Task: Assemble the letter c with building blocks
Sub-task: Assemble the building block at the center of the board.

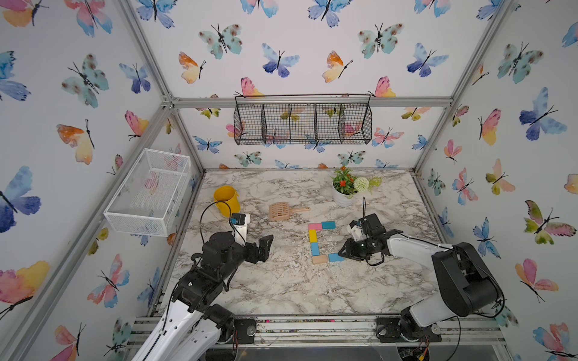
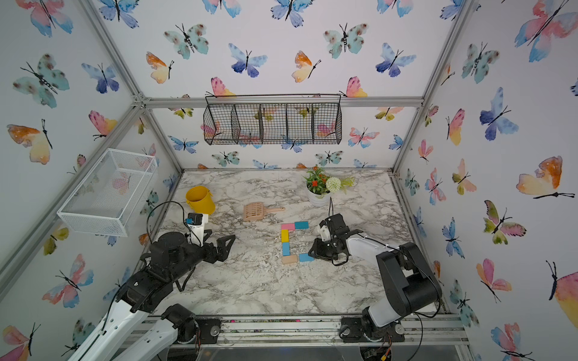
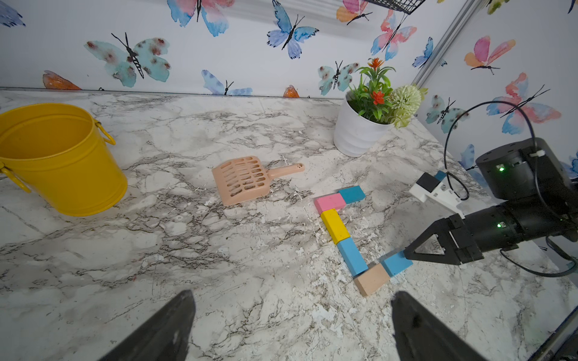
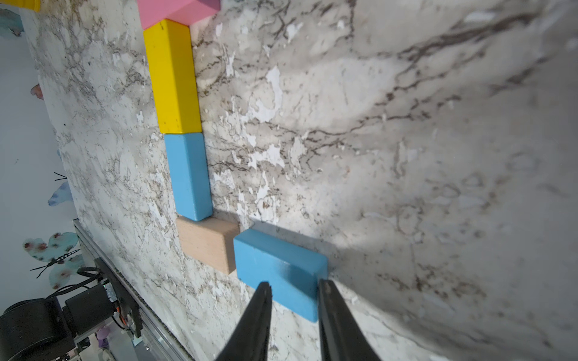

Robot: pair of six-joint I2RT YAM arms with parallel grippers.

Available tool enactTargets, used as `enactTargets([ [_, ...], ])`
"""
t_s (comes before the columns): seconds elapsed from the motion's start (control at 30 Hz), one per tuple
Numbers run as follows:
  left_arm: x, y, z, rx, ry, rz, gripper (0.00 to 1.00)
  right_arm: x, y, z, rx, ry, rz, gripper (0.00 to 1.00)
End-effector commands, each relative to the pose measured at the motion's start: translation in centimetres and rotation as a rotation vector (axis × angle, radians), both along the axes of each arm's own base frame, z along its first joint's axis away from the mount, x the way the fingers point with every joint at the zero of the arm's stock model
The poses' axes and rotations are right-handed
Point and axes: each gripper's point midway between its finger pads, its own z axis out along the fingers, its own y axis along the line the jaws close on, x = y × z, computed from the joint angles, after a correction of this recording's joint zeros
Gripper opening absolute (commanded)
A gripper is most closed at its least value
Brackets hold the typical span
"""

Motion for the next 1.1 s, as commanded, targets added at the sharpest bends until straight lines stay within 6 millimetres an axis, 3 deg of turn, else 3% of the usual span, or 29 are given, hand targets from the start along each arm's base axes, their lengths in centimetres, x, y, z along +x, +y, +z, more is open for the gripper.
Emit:
enactTargets([
  [0.0, -0.03, 0.26, -0.21, 0.003, -0.004, 0.015, 0.98, -0.22, 0.20, -0.21, 0.017, 0.011, 0.018, 0.30],
  [1.07, -0.03, 0.29, -0.19, 0.004, -0.004, 0.017, 0.98, -0.19, 0.99, 0.61, 0.079, 0.009, 0.015, 0.32],
])
